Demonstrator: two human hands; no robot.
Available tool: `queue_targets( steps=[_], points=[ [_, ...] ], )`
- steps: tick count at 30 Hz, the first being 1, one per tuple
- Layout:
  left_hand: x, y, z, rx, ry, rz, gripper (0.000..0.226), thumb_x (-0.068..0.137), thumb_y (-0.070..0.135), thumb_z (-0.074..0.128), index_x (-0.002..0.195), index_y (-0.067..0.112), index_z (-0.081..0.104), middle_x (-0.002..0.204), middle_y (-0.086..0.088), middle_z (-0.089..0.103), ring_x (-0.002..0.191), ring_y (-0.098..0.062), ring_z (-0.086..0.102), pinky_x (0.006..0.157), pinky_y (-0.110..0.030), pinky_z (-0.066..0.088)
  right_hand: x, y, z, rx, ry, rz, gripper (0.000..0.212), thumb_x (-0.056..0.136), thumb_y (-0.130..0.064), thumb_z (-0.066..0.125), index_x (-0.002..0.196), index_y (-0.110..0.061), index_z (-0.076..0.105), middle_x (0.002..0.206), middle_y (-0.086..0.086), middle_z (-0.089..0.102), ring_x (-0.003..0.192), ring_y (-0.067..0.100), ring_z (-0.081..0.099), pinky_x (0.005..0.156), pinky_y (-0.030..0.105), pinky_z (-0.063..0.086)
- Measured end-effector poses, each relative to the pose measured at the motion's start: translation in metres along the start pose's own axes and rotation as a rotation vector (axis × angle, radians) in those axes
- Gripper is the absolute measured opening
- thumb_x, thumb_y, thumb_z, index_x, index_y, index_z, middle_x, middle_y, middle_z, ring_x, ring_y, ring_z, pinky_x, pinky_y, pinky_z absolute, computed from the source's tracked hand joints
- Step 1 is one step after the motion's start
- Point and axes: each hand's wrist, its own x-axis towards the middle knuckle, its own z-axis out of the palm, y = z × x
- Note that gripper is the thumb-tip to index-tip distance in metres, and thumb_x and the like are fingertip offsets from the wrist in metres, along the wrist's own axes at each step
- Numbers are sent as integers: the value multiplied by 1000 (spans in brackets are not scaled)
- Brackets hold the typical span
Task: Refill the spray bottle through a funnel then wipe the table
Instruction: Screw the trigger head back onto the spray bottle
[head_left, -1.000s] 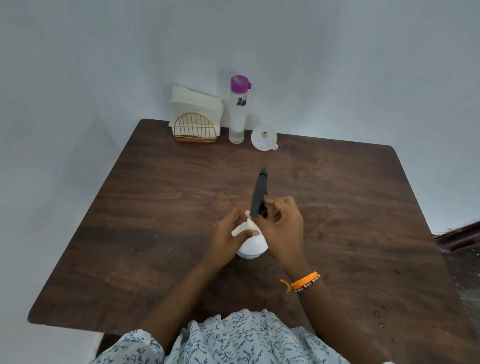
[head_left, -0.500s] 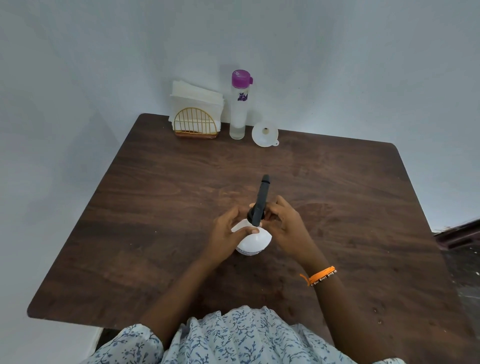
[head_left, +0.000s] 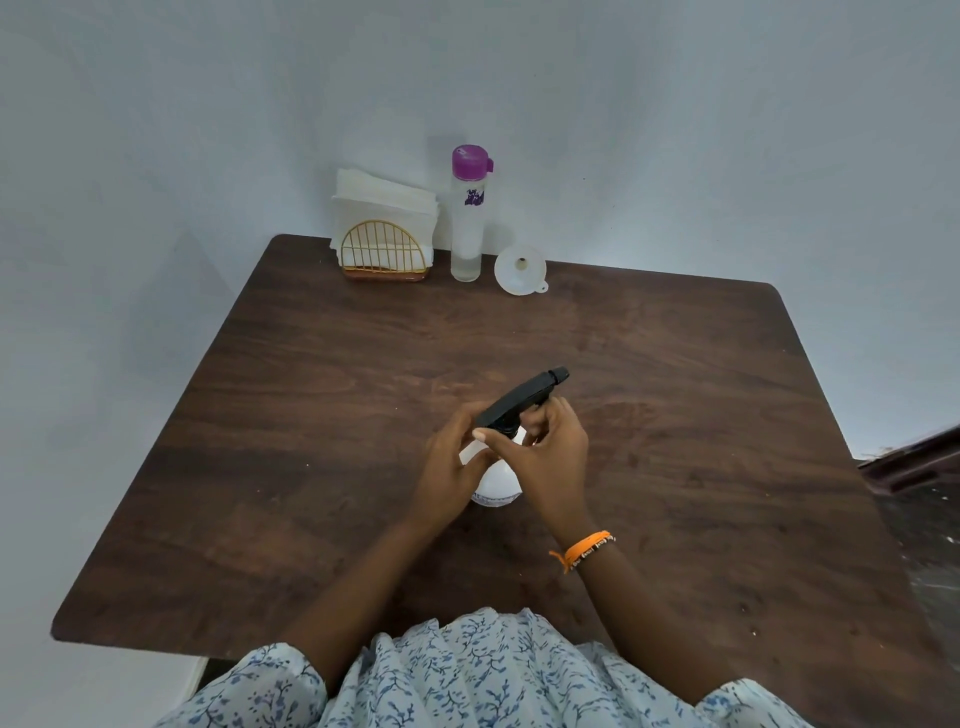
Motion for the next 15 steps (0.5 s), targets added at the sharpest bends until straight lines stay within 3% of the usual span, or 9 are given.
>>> queue_targets(
  steps=[5, 7, 11, 15],
  points=[
    [1, -2, -1, 13, -12, 1, 25, 82, 9, 56, 106, 15, 57, 98, 11, 65, 93, 1, 62, 79, -15, 50, -4, 3, -1, 28, 12, 13, 41, 61, -29, 87, 68, -29, 47, 71, -12, 52, 61, 2, 48, 54, 10, 39],
    [1, 0, -1, 30, -6, 5, 27, 81, 9, 55, 107, 7, 57, 97, 11, 64, 92, 2, 61, 79, -17, 50, -5, 3, -4, 37, 6, 33, 34, 64, -28, 85, 73, -27, 53, 75, -12, 58, 64, 1, 52, 55, 9, 41],
    [1, 2, 0, 29, -7, 15, 29, 81, 8, 55, 110, 8, 57, 101, 6, 66, 95, -5, 62, 82, -22, 50, -7, -3, -6, 19, -15, 19, 30, 69, -19, 82, 86, -27, 58, 85, -12, 61, 70, 0, 55, 59, 6, 42],
    [0, 2, 1, -20, -3, 4, 24, 84, 9, 57, 108, 14, 57, 102, 11, 65, 97, -1, 62, 83, -17, 49, -4, -12, -1, -44, -79, 17, 27, 69, -8, 76, 89, -19, 62, 89, -7, 57, 75, 3, 53, 62, 8, 40]
  ],
)
